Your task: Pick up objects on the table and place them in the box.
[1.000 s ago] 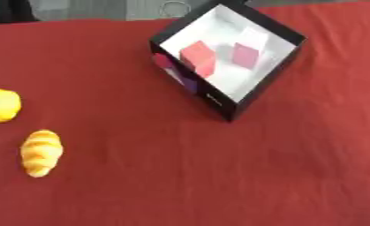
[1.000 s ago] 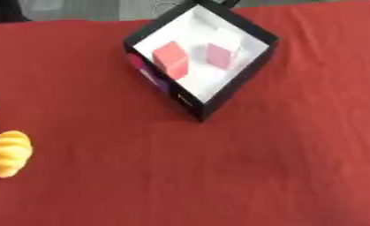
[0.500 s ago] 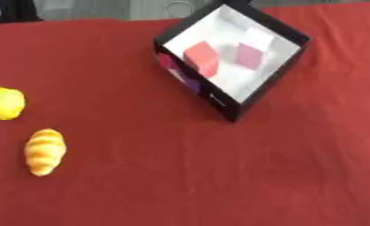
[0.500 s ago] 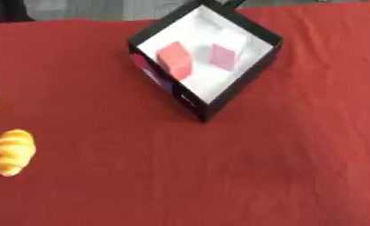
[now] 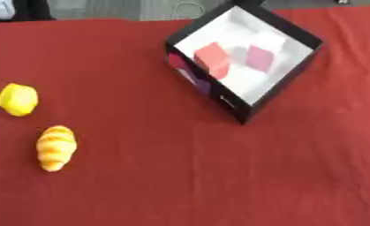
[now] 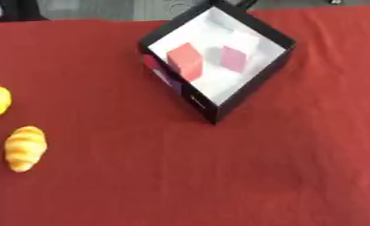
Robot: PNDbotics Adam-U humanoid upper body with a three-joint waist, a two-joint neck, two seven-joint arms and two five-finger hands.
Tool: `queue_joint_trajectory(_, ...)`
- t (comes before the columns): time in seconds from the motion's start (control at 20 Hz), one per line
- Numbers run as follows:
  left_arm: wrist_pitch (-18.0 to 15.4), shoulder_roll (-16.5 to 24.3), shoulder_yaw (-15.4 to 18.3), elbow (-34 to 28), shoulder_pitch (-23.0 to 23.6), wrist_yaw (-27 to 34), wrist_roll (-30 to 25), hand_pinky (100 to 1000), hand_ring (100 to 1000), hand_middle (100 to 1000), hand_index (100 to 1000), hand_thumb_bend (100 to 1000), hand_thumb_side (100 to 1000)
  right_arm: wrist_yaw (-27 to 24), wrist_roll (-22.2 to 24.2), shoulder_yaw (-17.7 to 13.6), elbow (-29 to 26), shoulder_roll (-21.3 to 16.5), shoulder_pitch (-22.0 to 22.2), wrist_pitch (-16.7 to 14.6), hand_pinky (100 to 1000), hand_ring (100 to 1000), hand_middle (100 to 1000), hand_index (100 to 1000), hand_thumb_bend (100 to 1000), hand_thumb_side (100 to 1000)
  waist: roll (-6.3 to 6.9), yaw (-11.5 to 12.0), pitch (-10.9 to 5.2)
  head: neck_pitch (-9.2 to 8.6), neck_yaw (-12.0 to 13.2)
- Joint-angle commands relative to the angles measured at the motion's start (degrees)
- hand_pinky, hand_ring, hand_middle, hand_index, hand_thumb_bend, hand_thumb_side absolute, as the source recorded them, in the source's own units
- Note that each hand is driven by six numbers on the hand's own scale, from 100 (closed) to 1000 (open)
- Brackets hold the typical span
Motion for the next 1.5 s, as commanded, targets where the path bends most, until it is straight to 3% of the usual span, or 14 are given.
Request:
queue_joint_trajectory(0.05,0.1,0.8,-0.2,1.2,-1.6,-1.5,-0.7,792,773,688,863,338,490,0.4,0.4,-0.6,-0.5,-0.8,-0.6,0.0,893,842,806,901,100,652,-0.49,-0.1,0.12,-0.61,-0.1)
queue_joint_trajectory(0.4,0.6,-1.4,-0.9,4.5,-5.0,-4.0,2.3,773,743,641,846,311,411,0.7,0.9,-0.4,-0.2,-0.5,-0.8,0.2,894,842,805,901,100,658,-0.44,-0.5,0.37,-0.84,-0.2)
queue_joint_trajectory(0.5,0.7,-2.0,-1.2,5.2,-5.8,-4.3,3.1,771,739,633,844,306,416,0.9,1.1,-0.4,0.0,-0.4,-0.9,0.3,894,842,805,901,100,660,-0.41,-0.5,0.5,-0.92,-0.2)
queue_joint_trajectory(0.6,0.6,-2.6,-1.6,5.9,-6.7,-4.4,3.0,776,744,647,868,315,476,1.1,1.3,-0.4,0.1,-0.3,-1.0,0.4,895,841,804,901,100,662,-0.4,-0.6,0.66,-1.07,-0.1)
queue_joint_trajectory(0.85,0.1,-4.0,-1.8,7.8,-9.6,-5.4,1.9,777,751,656,874,409,518,1.2,1.6,-0.3,0.3,-0.1,-1.2,0.5,896,841,803,901,100,667,-0.44,-0.8,0.79,-1.3,-0.2)
queue_joint_trajectory(0.9,-0.1,-4.1,-1.9,8.1,-10.1,-5.8,1.9,769,741,637,854,406,458,1.2,1.7,-0.3,0.3,-0.1,-1.2,0.5,896,841,803,901,100,669,-0.43,-0.8,0.8,-1.35,-0.2)
queue_joint_trajectory(1.0,0.0,-4.6,-1.9,8.9,-11.0,-7.1,3.0,758,729,616,840,396,427,1.3,1.9,-0.2,0.5,0.0,-1.3,0.7,896,841,803,901,100,673,-0.41,-0.9,0.84,-1.47,-0.3)
queue_joint_trajectory(1.2,0.3,-5.5,-2.1,10.8,-12.5,-8.9,6.5,713,660,543,746,330,240,1.4,2.1,-0.2,0.6,0.2,-1.3,0.9,896,841,802,901,100,675,-0.36,-1.0,0.86,-1.46,-0.3)
queue_joint_trajectory(1.35,0.0,-6.0,-2.3,11.7,-13.1,-8.9,8.4,686,610,493,678,227,100,1.4,2.2,-0.3,0.6,0.3,-1.3,1.0,896,841,802,902,100,678,-0.37,-1.1,0.84,-1.45,-0.4)
queue_joint_trajectory(1.5,-0.5,-6.2,-2.3,11.0,-13.3,-7.4,8.3,670,574,460,639,155,100,1.2,2.1,-0.3,0.6,0.2,-1.3,1.0,897,841,802,902,100,676,-0.38,-1.0,0.74,-1.21,-0.5)
